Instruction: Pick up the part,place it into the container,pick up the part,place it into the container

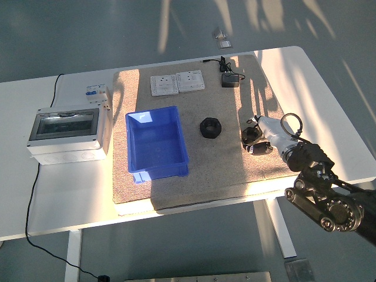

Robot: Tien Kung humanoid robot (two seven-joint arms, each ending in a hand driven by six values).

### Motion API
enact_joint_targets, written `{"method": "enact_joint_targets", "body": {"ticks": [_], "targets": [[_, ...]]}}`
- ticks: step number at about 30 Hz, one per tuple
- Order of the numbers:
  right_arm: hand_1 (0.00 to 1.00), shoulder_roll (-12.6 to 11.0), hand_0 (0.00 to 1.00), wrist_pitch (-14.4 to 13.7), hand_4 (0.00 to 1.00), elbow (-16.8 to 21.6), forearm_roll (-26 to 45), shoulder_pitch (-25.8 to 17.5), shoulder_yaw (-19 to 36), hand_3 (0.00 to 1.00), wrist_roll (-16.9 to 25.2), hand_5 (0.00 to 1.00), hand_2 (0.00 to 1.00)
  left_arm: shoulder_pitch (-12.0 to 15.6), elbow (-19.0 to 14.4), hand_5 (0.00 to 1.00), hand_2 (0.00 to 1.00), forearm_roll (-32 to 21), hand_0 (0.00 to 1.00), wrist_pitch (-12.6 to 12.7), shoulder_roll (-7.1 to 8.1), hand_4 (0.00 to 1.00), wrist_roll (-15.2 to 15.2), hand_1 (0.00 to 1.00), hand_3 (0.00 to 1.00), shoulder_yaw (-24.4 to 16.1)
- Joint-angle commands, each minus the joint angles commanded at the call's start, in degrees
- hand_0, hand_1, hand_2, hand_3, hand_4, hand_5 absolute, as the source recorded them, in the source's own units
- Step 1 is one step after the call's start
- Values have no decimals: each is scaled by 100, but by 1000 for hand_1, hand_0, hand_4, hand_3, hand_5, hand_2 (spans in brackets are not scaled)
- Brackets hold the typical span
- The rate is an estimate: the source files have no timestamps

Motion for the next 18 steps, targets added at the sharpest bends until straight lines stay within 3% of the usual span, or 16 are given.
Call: {"method": "enact_joint_targets", "body": {"ticks": [4, 5, 9, 18], "targets": [[357, 8, 756, -102, 606, -41, -113, 1, -33, 683, 59, 116, 570, -1, 0, 799, 645, 6, 676, 0, 3, 756, 1, 661, 751, -1], [303, 9, 719, -117, 304, -50, -135, -1, -42, 643, 68, 2, 485, 0, 0, 800, 643, 6, 676, 0, 3, 756, 1, 662, 752, 0], [303, 0, 719, -241, 304, -46, -139, -7, -55, 643, 178, 2, 485, 3, 0, 800, 643, -5, 676, 3, 4, 756, 3, 662, 752, 7], [280, -75, 677, -1136, 275, 563, 642, 334, -307, 617, 1009, 2, 474, 6, 0, 803, 642, -14, 676, 9, 23, 757, 2, 661, 754, 1]]}}
